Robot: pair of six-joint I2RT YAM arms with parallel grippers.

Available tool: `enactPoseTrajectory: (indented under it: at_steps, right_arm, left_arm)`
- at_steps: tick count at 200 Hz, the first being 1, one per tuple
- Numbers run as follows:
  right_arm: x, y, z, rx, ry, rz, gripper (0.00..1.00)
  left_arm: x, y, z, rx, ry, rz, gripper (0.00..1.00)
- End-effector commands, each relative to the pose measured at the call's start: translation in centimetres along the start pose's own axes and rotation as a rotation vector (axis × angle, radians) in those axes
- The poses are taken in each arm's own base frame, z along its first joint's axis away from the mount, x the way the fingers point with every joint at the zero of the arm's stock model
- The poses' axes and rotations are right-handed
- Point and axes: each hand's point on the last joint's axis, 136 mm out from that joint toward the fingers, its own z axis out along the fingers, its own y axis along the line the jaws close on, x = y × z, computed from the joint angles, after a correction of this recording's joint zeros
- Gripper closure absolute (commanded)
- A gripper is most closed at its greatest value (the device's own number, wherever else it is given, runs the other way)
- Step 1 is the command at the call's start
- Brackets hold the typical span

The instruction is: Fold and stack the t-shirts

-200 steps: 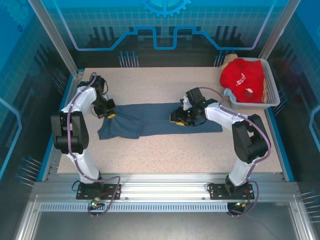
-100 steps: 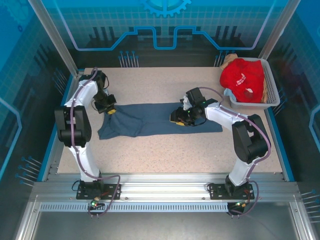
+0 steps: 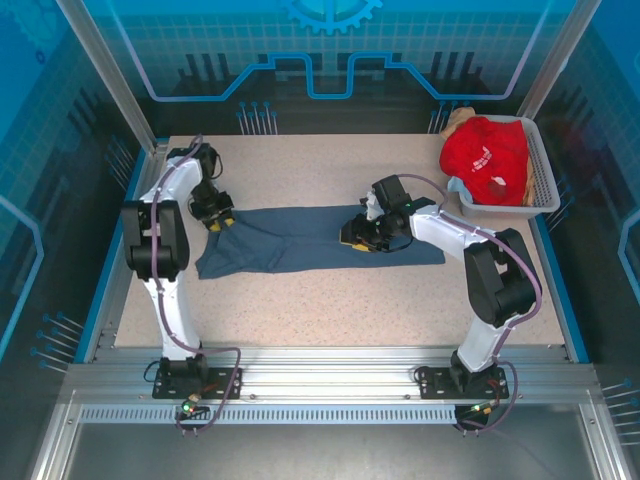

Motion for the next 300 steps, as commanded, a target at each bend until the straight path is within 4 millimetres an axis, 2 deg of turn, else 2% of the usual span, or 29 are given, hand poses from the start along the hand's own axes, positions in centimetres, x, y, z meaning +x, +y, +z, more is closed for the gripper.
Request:
enactPoseTrajectory:
  at_steps: [1,18,31,42,56,77,87,106,137,164,186,218,244,267,281,300]
  right_arm:
    - [0.7,-0.8,0.1,0.038,0.021,0.019,0.55]
    - [0.5,-1.4,-0.2,0.057,0.010,0.032,0.55]
    - [0.6,-2.2,-0.3,0.090,0.015,0.047,0.55]
    - [0.7,-3.1,-0.3,0.126,0.025,0.069,0.56]
    - [1.0,-4.6,-0.2,0.175,0.040,0.113,0.57]
    - [1.3,-6.4,0.1,0.217,0.064,0.186,0.59]
    - [1.4,-7.3,0.2,0.246,0.073,0.215,0.59]
    - [1.4,-9.1,0.5,0.303,0.095,0.270,0.61]
    - [1.3,-12.4,0.9,0.409,0.158,0.363,0.64]
    - [2.1,-14.1,1.0,0.493,0.222,0.412,0.65]
    - [2.9,-14.7,0.4,0.529,0.224,0.428,0.65]
    - [3.3,-13.6,-0.1,0.523,0.201,0.383,0.65]
    - [2.1,-10.0,-1.1,0.459,0.117,0.256,0.64]
    - [1.3,-6.9,-1.8,0.412,0.052,0.153,0.63]
    - [1.1,-5.5,-1.6,0.374,0.037,0.120,0.63]
    - [1.2,-4.5,-0.9,0.338,0.049,0.109,0.64]
  left_arm:
    - [0.4,2.4,-0.8,-0.106,-0.042,-0.017,0.54]
    - [1.1,3.5,-3.1,-0.124,-0.136,-0.050,0.48]
    - [2.5,3.6,-4.3,-0.077,-0.181,-0.096,0.49]
    - [4.1,3.8,-4.6,-0.039,-0.192,-0.158,0.53]
    - [6.4,3.6,-3.3,0.039,-0.156,-0.246,0.58]
    - [8.8,3.5,-0.2,0.122,-0.078,-0.404,0.74]
    - [9.0,3.6,1.0,0.154,-0.061,-0.475,0.79]
    - [8.3,4.5,2.6,0.154,-0.064,-0.566,0.82]
    - [7.8,7.9,4.9,0.048,-0.056,-0.643,0.85]
    - [7.9,10.5,5.3,-0.039,-0.056,-0.656,0.86]
    - [8.0,11.5,4.6,-0.071,-0.072,-0.655,0.87]
    - [8.1,11.1,3.1,-0.036,-0.076,-0.658,0.86]
    - [7.8,9.2,-1.3,0.002,-0.188,-0.592,0.78]
    - [7.3,6.0,-4.5,0.076,-0.256,-0.532,0.76]
    - [6.4,3.6,-4.7,0.149,-0.247,-0.517,0.76]
    - [5.2,1.0,-3.6,0.191,-0.189,-0.520,0.77]
